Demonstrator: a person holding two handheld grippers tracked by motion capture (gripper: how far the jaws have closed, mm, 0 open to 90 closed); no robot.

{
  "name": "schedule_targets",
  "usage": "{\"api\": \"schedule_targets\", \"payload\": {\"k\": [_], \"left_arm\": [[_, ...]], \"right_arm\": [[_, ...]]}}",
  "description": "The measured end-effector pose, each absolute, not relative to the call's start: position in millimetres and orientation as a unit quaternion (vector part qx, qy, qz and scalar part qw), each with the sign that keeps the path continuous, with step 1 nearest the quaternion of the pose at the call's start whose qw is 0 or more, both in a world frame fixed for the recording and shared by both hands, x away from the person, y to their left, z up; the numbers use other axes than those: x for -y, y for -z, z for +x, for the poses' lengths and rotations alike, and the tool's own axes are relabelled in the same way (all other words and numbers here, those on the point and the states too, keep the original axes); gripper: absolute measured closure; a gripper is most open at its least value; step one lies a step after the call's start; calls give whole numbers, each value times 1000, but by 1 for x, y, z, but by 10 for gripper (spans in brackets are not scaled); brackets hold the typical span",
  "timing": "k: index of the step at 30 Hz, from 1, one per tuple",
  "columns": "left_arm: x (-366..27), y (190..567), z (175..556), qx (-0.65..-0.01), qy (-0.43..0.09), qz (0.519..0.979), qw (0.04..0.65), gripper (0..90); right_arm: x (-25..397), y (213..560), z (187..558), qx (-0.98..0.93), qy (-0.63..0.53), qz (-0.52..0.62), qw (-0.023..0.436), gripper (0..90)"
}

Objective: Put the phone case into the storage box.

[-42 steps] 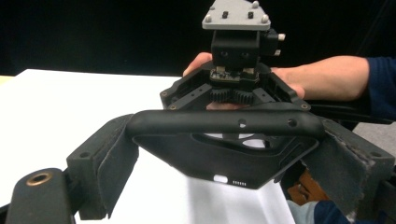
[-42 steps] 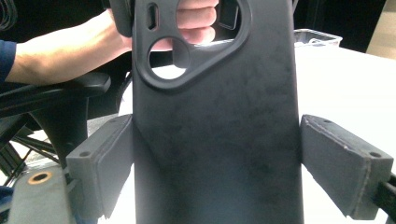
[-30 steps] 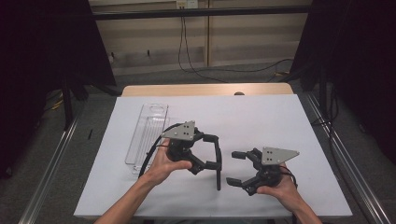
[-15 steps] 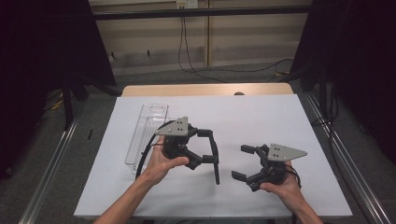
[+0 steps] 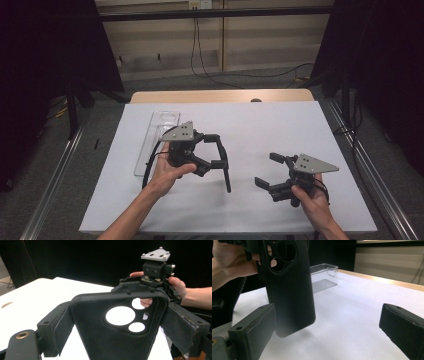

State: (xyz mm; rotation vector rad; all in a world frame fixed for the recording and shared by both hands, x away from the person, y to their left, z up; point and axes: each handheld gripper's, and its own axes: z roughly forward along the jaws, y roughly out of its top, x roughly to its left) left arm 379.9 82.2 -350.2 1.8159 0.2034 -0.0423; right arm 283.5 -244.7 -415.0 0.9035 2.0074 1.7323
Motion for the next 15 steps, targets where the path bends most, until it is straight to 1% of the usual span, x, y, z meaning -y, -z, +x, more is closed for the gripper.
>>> {"api": "schedule_targets", "payload": {"k": [15], "left_arm": [[-95, 350, 383, -123, -5, 789, 602, 142]], "right_arm": [[269, 429, 266, -678, -593, 371, 224, 0]]}}
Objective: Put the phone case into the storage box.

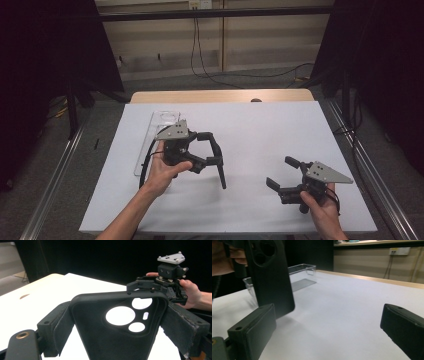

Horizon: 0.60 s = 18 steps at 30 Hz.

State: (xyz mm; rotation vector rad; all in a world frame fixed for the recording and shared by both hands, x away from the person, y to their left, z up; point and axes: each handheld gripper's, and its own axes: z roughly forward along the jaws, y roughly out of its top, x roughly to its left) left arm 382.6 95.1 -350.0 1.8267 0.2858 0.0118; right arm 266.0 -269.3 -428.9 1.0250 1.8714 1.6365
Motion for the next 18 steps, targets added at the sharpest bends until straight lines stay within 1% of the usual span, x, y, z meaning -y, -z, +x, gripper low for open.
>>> {"api": "schedule_targets", "payload": {"k": [7, 18], "left_arm": [[-102, 347, 383, -141, -16, 786, 601, 142], [-117, 342, 388, -181, -41, 778, 600, 142]], "right_arm": [[281, 434, 263, -663, -577, 402, 256, 0], [284, 438, 261, -659, -577, 406, 261, 0]]}}
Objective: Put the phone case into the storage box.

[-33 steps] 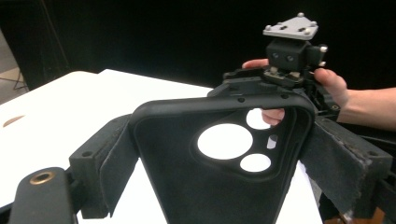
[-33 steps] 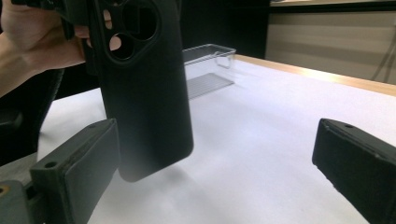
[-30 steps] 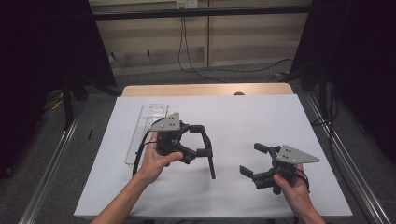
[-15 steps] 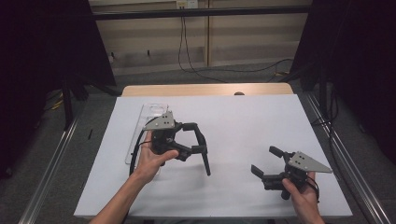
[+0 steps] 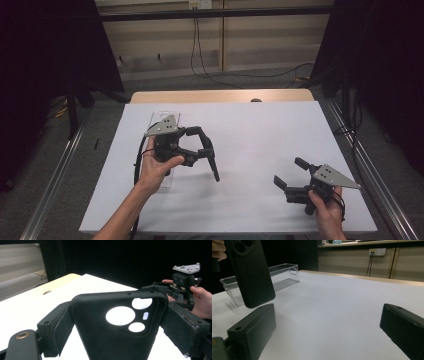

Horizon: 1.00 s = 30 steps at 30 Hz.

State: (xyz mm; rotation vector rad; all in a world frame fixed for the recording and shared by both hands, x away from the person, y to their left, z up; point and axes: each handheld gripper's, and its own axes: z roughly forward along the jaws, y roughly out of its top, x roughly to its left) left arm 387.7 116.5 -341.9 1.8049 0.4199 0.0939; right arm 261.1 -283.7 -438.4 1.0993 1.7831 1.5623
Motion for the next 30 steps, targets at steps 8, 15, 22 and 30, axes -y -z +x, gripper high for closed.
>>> {"api": "schedule_targets", "payload": {"k": [8, 15, 22, 30], "left_arm": [[-126, 339, 392, -213, -59, 771, 597, 142], [-130, 329, 393, -232, -78, 764, 597, 142], [-132, 324, 397, -243, -93, 764, 590, 142], [-140, 316, 402, -262, -112, 761, 583, 141]], "right_arm": [[284, 439, 260, -655, -576, 410, 266, 0], [284, 438, 260, -654, -576, 410, 271, 0], [287, 438, 261, -650, -577, 413, 271, 0], [287, 437, 261, -650, -575, 414, 276, 0]]}}
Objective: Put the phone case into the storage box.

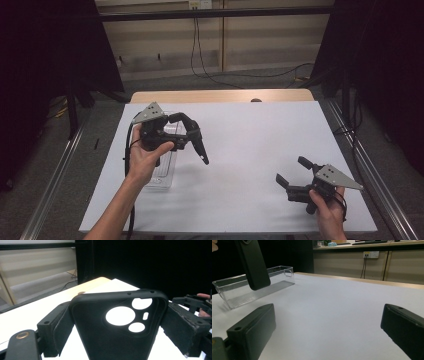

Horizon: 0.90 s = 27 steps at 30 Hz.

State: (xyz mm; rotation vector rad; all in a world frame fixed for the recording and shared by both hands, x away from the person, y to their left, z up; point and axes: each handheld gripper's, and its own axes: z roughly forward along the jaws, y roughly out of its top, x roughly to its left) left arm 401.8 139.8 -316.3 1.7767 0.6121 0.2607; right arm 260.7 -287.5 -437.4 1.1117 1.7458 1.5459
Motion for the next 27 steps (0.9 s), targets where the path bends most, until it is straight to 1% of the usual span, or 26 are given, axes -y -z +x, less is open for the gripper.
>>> {"api": "schedule_targets", "payload": {"k": [4, 9, 16, 27], "left_arm": [[-145, 312, 403, -272, -121, 757, 582, 141], [-150, 303, 406, -283, -133, 752, 581, 141], [-165, 290, 412, -304, -153, 740, 580, 140], [-180, 284, 422, -325, -170, 732, 575, 140]], "right_arm": [[288, 437, 260, -644, -579, 421, 270, 0], [289, 437, 261, -645, -573, 422, 280, 0], [286, 435, 260, -642, -552, 427, 317, 0], [283, 438, 259, -641, -541, 425, 341, 4]]}}
